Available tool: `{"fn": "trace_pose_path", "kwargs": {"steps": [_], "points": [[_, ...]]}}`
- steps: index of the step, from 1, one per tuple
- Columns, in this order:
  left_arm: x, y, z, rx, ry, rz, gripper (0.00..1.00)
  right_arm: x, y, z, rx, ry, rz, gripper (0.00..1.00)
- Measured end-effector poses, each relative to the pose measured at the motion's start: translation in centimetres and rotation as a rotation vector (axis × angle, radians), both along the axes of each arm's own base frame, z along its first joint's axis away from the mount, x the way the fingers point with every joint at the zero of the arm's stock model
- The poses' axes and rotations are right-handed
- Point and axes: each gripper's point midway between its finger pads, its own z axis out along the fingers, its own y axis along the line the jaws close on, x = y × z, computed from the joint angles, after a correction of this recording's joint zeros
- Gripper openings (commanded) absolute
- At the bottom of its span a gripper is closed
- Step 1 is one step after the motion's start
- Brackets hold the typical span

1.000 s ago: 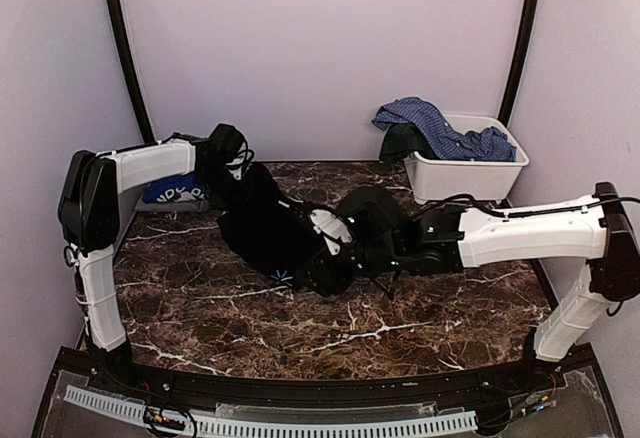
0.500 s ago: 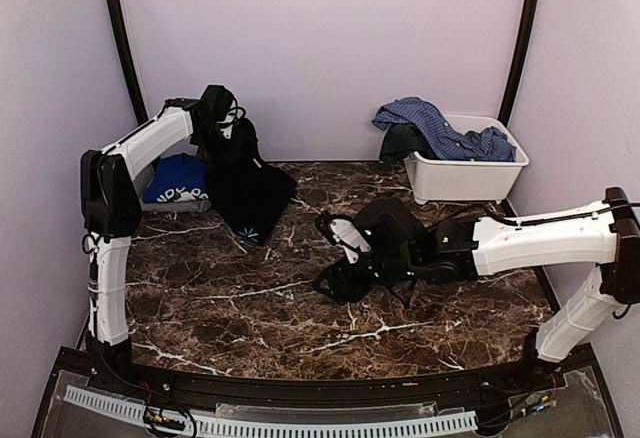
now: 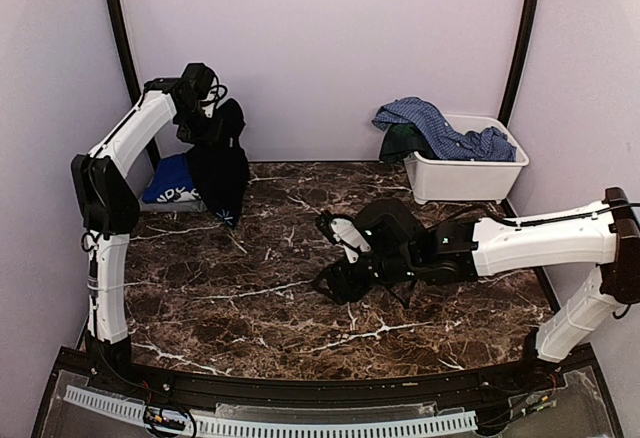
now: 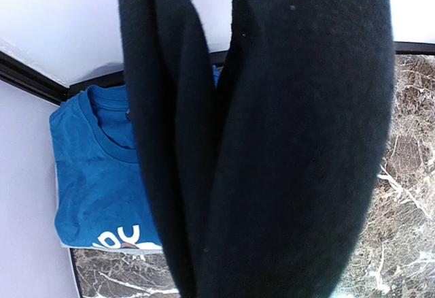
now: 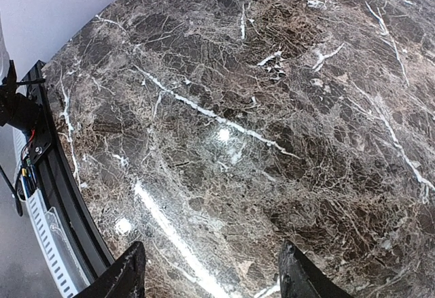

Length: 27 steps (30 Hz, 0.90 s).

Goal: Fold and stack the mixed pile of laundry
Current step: Move the square folded T-shirt to the corner of the board.

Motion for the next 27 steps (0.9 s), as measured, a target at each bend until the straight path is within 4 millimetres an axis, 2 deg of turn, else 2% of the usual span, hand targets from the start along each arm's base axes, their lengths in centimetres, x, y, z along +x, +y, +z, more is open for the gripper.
{"fn": "trace_pose_path", "kwargs": {"steps": [10, 15, 19, 27], "points": [[0.3, 0.3, 3.1, -0.016, -0.059, -0.005, 0.0, 0.0, 0.0, 0.0, 0.001, 0.001, -0.001, 0.63], [0.2, 0.8, 3.4, -0.031, -0.059, -0.003, 0.0, 0.0, 0.0, 0.0, 0.0, 0.002, -0.001, 0.63], [0.4, 2.0, 3.5, -0.048, -0.056, 0.016, 0.0, 0.0, 0.0, -0.3, -0.004, 0.004, -0.001, 0.63], [1.5, 6.0, 3.3, -0.073, -0.073, 0.081, 0.0, 0.0, 0.3, -1.2, -0.026, 0.015, 0.003, 0.63]]}}
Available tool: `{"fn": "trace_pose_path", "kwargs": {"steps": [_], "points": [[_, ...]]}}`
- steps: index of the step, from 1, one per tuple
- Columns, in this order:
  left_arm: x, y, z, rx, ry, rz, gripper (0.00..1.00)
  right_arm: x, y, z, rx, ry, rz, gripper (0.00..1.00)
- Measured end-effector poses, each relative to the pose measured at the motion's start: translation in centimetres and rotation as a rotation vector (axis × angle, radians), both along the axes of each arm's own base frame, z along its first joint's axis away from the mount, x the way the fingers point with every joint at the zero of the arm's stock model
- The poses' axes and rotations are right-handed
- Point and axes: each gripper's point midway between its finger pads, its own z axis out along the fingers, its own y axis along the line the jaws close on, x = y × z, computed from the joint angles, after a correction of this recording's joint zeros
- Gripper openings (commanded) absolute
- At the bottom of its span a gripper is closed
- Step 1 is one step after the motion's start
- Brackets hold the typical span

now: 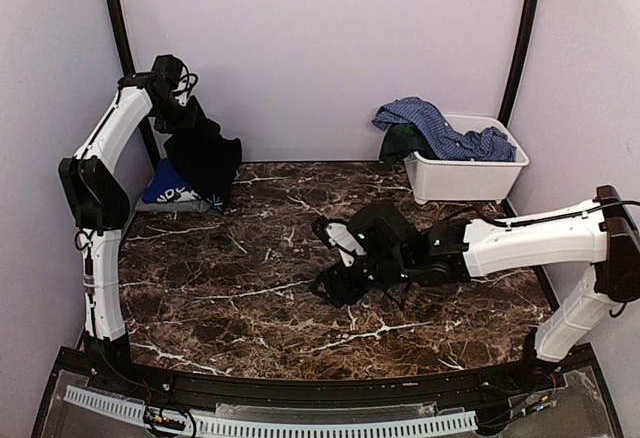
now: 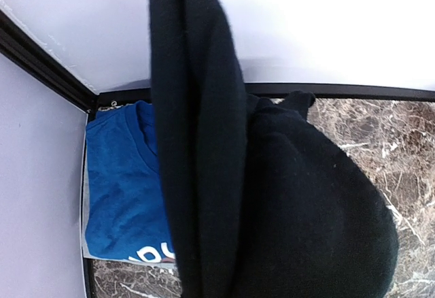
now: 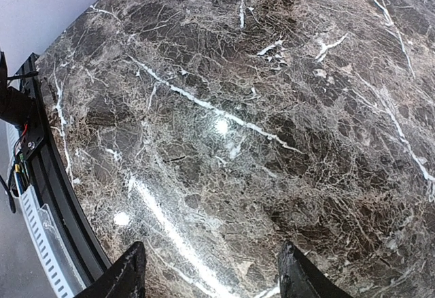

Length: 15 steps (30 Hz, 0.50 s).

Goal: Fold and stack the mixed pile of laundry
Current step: Move the square folded T-shirt to the corner of the board.

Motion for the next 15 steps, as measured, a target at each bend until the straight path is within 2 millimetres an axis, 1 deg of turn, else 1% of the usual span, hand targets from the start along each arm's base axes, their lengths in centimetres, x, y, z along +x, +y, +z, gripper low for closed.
{"fn": "trace_pose_path", "kwargs": {"steps": [4, 9, 15], "points": [[1.1, 1.8, -1.3, -0.007, 0.001, 0.025, 0.0, 0.2, 0.6, 0.1, 0.0, -0.004, 0.005, 0.63], [2.7, 4.8, -4.5, 0.006, 0.028, 0.062, 0.0, 0.4, 1.0, 0.1, -0.009, -0.008, 0.015, 0.63], [3.9, 10.2, -8.2, 0.021, 0.062, 0.148, 0.0, 0.3, 1.0, -0.8, -0.039, 0.009, 0.025, 0.62]]}}
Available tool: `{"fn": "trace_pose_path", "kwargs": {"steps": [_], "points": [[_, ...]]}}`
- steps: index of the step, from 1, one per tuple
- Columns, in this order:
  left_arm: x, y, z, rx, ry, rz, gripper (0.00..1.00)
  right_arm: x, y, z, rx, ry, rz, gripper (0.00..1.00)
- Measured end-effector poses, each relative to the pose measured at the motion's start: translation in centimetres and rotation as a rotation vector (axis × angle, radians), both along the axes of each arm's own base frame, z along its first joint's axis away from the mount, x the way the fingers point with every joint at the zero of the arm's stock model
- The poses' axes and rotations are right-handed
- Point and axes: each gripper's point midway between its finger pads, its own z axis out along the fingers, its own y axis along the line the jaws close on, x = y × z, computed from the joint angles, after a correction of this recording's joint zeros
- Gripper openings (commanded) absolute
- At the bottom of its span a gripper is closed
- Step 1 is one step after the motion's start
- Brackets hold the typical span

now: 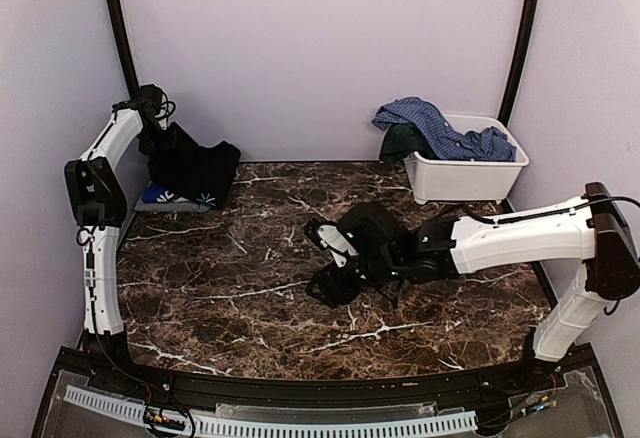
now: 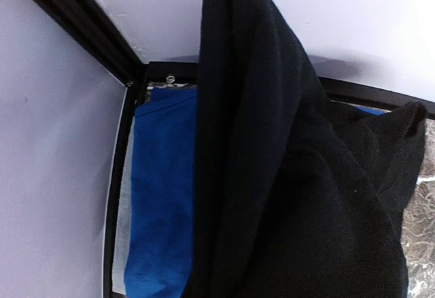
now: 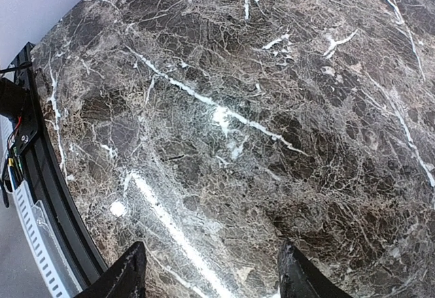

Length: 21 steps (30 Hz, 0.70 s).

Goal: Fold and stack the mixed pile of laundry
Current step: Move the square folded T-shirt to the corner of the board.

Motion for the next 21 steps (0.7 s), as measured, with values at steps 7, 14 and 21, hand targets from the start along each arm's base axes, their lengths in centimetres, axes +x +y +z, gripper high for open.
{"fn": "trace_pose_path", "kwargs": {"steps": [7, 14, 21], "points": [[1.1, 3.8, -4.1, 0.063, 0.03, 0.074, 0.42, 0.1, -0.2, -0.9, -0.024, 0.019, 0.003, 0.62], [0.8, 7.2, -8.0, -0.075, 0.051, 0.231, 0.62, -0.1, 0.1, -1.2, -0.03, 0.038, 0.016, 0.62], [-0.6, 11.2, -8.3, -0.295, 0.03, 0.392, 0.76, -0.3, 0.6, -1.3, -0.024, 0.056, 0.033, 0.62]]}}
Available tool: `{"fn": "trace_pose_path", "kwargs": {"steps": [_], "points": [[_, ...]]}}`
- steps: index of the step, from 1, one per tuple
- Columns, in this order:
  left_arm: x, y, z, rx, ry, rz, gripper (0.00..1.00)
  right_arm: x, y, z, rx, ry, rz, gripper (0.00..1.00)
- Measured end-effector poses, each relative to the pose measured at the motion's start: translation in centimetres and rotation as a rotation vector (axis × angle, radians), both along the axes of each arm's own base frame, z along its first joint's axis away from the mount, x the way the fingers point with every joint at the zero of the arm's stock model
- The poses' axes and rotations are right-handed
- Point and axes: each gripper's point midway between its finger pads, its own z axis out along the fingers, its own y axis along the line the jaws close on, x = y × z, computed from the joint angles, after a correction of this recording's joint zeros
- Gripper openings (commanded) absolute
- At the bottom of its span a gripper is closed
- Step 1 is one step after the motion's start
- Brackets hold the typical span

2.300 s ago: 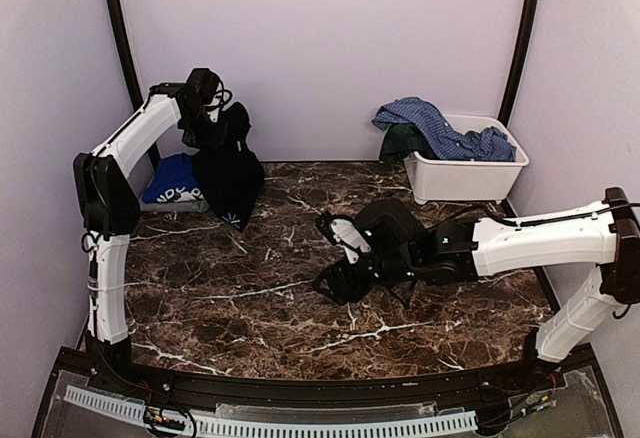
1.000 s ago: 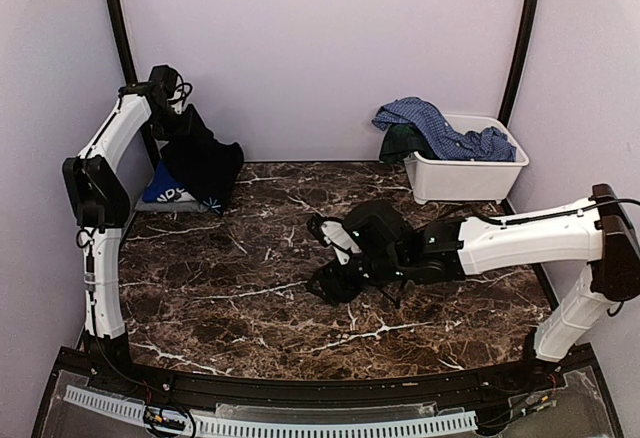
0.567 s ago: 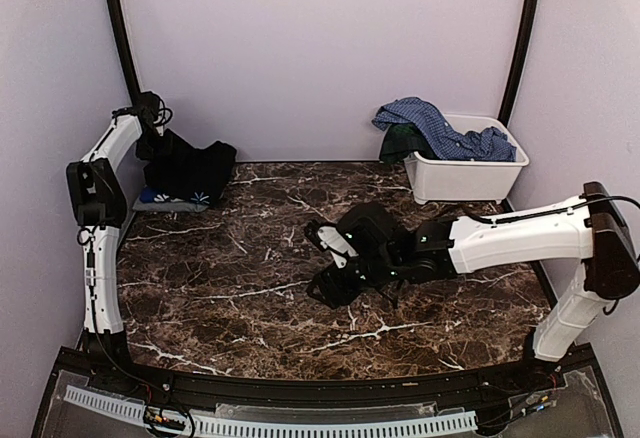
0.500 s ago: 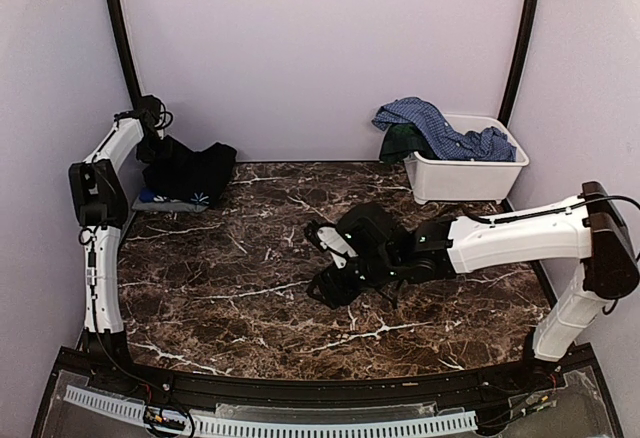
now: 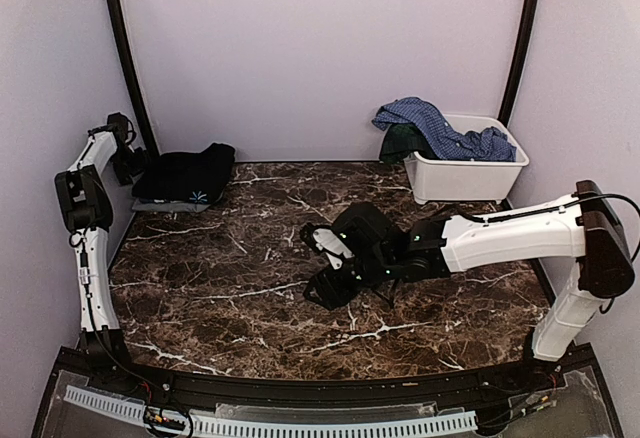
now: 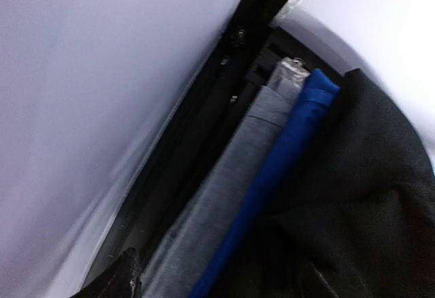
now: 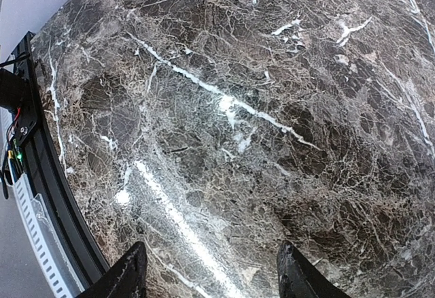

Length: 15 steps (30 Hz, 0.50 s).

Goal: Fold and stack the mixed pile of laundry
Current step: Move the square folded T-shirt to the corner of the board.

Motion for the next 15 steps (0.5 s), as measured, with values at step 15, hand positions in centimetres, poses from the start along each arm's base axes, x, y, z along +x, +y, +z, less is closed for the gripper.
{"fn": "trace_pose_path", "kwargs": {"steps": [15], "points": [[-4.3, -1.1, 1.4, -0.037, 0.044, 0.126, 0.74, -0.4, 0.2, 0.1, 0.01, 0.015, 0.017, 0.62]]}}
